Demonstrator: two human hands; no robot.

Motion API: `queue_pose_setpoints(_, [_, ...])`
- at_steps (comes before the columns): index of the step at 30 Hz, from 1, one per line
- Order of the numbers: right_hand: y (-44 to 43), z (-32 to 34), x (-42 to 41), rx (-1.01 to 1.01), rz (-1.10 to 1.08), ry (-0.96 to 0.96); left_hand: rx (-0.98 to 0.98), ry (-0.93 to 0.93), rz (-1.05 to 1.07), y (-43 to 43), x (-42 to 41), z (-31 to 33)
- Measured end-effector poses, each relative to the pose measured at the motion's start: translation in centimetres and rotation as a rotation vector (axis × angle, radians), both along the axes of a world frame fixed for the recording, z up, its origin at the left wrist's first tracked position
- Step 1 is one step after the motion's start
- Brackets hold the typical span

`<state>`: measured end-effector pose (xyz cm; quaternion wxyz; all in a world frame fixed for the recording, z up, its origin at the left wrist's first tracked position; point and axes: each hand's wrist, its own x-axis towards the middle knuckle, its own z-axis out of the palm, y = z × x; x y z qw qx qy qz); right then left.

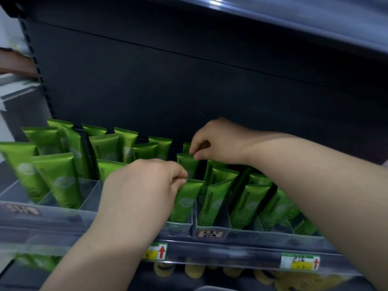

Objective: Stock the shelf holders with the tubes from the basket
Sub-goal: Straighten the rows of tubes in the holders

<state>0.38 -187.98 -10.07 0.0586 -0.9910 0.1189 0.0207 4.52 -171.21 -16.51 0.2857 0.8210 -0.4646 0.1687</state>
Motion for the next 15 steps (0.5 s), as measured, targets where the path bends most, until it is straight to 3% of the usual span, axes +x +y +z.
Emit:
queue_pose_setpoints(10, [0.33,0.7,-0.19,-0.035,-0.017,0.077,0.094,0.126,0.063,0.55,-0.19,0.68])
queue_pose_setpoints(15, [0.05,0.75,-0.15,0.015,-0.035,0.053,0.102,0.288,0.01,0.36,-0.38,0.36])
